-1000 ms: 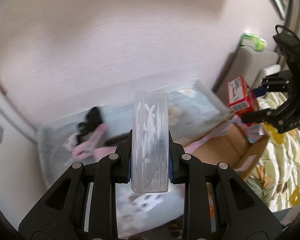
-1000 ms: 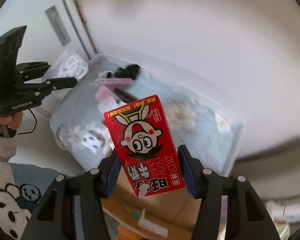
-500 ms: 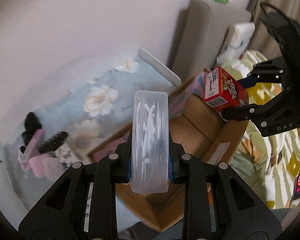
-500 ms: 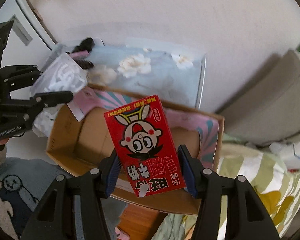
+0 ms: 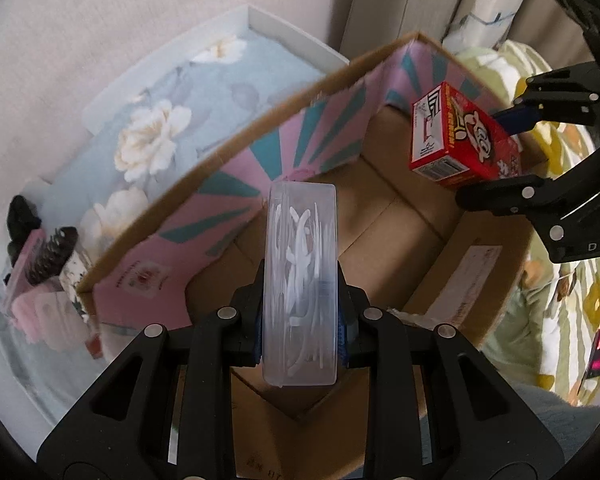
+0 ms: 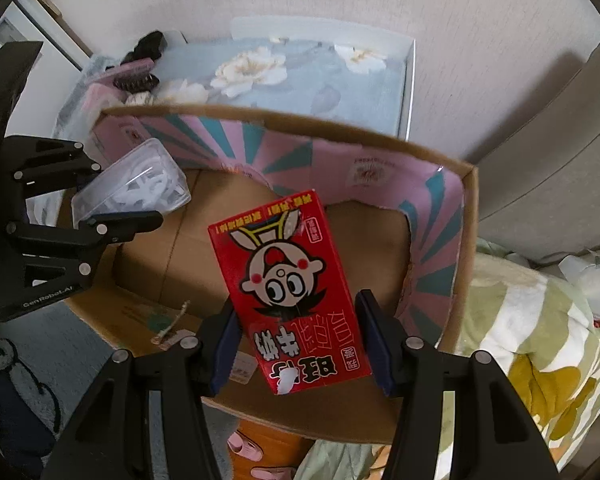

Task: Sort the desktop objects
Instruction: 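Carry the clear case and red carton into the cardboard box and release both, then withdraw both grippers from the box back toward the tray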

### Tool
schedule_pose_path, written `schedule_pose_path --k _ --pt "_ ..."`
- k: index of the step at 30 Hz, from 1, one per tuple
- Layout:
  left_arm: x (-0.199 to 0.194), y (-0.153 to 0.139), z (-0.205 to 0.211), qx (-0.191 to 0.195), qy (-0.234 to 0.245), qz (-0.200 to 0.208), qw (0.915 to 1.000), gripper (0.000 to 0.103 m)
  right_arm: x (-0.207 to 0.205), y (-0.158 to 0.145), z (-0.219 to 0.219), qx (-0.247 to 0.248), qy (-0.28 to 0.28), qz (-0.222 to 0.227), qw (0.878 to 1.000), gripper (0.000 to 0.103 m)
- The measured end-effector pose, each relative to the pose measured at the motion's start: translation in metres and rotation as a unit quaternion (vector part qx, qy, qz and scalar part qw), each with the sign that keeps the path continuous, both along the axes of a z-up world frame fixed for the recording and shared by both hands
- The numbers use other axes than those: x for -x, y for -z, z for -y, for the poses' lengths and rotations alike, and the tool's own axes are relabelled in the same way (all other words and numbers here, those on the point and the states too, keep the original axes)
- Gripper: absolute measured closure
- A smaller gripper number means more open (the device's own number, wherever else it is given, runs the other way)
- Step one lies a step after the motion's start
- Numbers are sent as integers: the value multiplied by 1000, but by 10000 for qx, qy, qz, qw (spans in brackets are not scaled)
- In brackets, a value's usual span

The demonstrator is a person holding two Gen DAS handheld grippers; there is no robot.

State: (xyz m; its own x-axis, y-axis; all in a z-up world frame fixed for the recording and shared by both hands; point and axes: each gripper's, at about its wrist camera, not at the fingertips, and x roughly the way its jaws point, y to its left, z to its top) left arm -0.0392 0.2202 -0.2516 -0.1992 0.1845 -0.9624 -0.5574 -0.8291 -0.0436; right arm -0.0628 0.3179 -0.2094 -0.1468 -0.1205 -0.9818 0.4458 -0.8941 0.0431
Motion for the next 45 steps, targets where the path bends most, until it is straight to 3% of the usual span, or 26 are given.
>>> schedule_pose_path --k 6,15,18,19,20,21,22,27,33,35,39,45 --pt "5 16 -3 107 -67 179 9998 80 3 11 -3 14 83 124 9999 51" --pt "7 14 -1 141 -43 186 9997 80 6 19 -4 132 22 477 9988 51" --pt "6 12 -4 366 98 140 9992 75 8 18 -2 3 24 396 9992 48" --pt "6 11 -4 417 138 150 9989 64 8 17 -3 50 16 381 9993 41" --pt "5 9 -4 412 190 165 9988 31 8 16 -4 114 21 408 9991 23" --pt "3 4 -2 340 255 118 9990 9 9 15 -7 215 63 531 9983 13" --pt "2 0 -1 255 285 44 9993 0 9 15 -9 304 106 673 9972 0" --pt "4 -19 11 -195 280 -35 9994 0 8 -3 -14 407 139 329 9985 1" --pt "6 -29 25 -348 153 -100 9992 0 11 -23 -20 632 455 69 9969 1" --pt "5 -35 30 -434 147 -85 9989 0 18 -25 -14 711 484 106 9962 1" --pt "-1 -46 36 -560 190 -68 9982 0 15 -19 0 939 495 620 9924 0" --pt "-7 -64 55 -623 64 -291 9976 0 9 -41 13 684 448 263 9963 0"
